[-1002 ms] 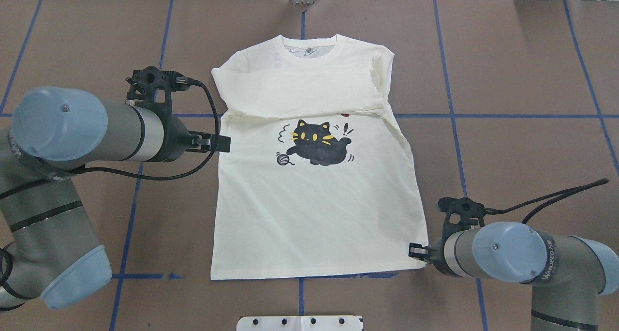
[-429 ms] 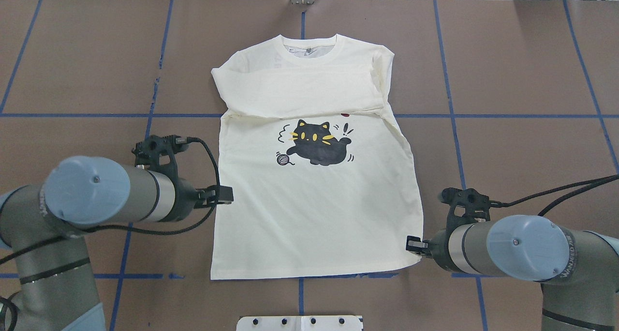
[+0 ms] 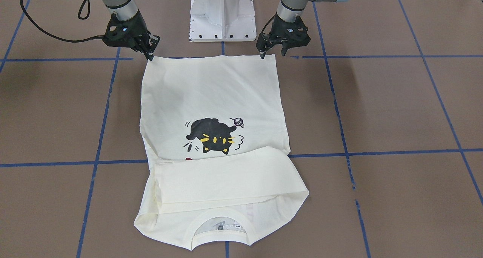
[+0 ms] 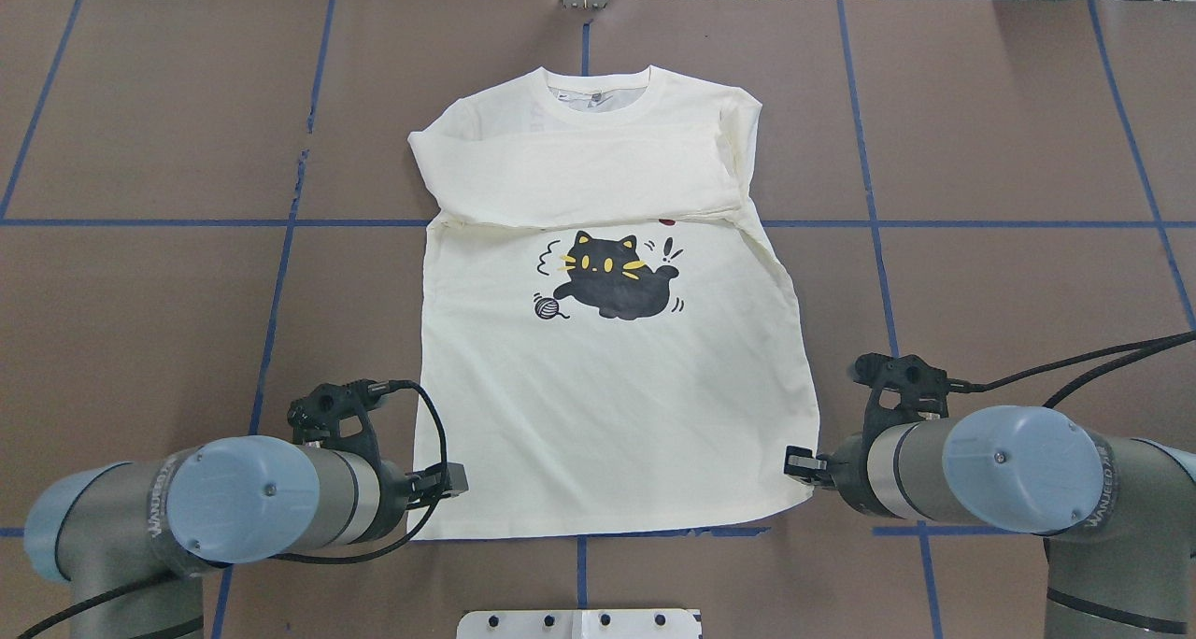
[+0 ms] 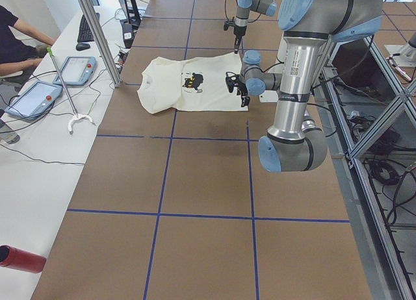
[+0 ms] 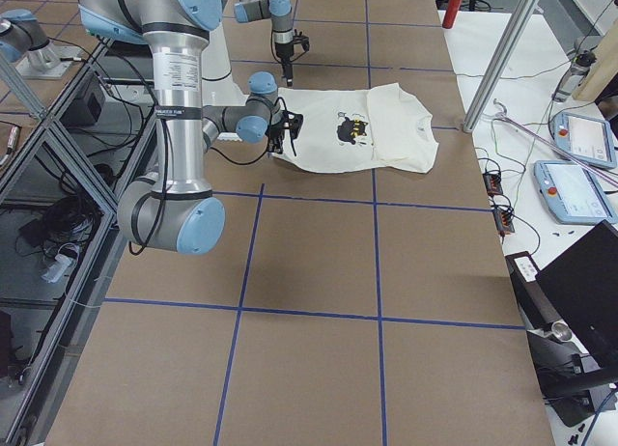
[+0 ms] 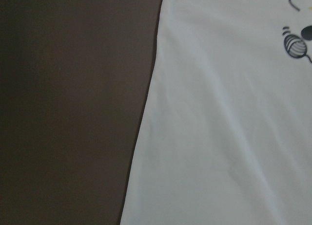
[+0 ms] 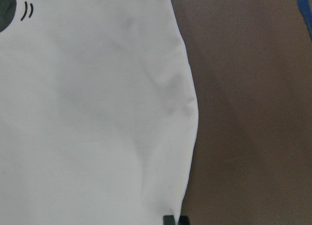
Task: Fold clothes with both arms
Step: 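Grasp the hem corners nearest the robot with both grippers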
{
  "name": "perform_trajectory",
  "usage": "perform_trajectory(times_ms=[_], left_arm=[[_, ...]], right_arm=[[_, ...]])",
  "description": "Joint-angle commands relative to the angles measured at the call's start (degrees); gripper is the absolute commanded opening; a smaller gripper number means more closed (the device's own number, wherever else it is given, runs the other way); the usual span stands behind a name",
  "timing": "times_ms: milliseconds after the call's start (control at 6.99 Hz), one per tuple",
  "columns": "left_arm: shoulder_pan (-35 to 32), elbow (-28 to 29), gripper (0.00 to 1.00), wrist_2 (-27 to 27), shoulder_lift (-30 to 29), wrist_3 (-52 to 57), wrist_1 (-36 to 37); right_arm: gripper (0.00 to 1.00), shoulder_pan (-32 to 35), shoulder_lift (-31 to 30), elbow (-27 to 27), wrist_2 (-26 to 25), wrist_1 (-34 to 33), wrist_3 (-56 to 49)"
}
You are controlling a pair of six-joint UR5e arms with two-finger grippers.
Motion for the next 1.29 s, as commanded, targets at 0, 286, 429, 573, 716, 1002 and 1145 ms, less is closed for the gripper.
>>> perform_trajectory(times_ms=[0,286,429,573,716,1002,1145], left_arm=[[1.4,2.6,0.87,1.9,0.3,-1.2,1.1],[1.6,3.1,0.82,2.4,0.1,-1.3,1.4],[1.8,3.1,0.76,2.4,0.1,-1.3,1.4],[2.1,3.1,0.68,2.4,0.0,-1.3,2.8],[2.6,2.8,0.59,2.4,-0.6,-1.3,5.2],[2.6,2.4,0.59,2.4,-1.0,-1.3,5.4],[2.6,2.4,0.59,2.4,-1.5,-1.3,5.5]], right_arm=[[0.00,0.3,0.4,0.0,0.1,0.0,0.0],[0.00,0.5,0.3,0.0,0.2,0.0,0.0],[0.00,0.6,0.3,0.0,0.3,0.0,0.0],[0.00,0.7,0.3,0.0,0.4,0.0,0.0],[0.00,0.8,0.3,0.0,0.4,0.0,-0.1],[0.00,0.9,0.3,-0.1,0.4,0.0,-0.1],[0.00,1.0,0.3,-0.1,0.5,0.0,-0.1]])
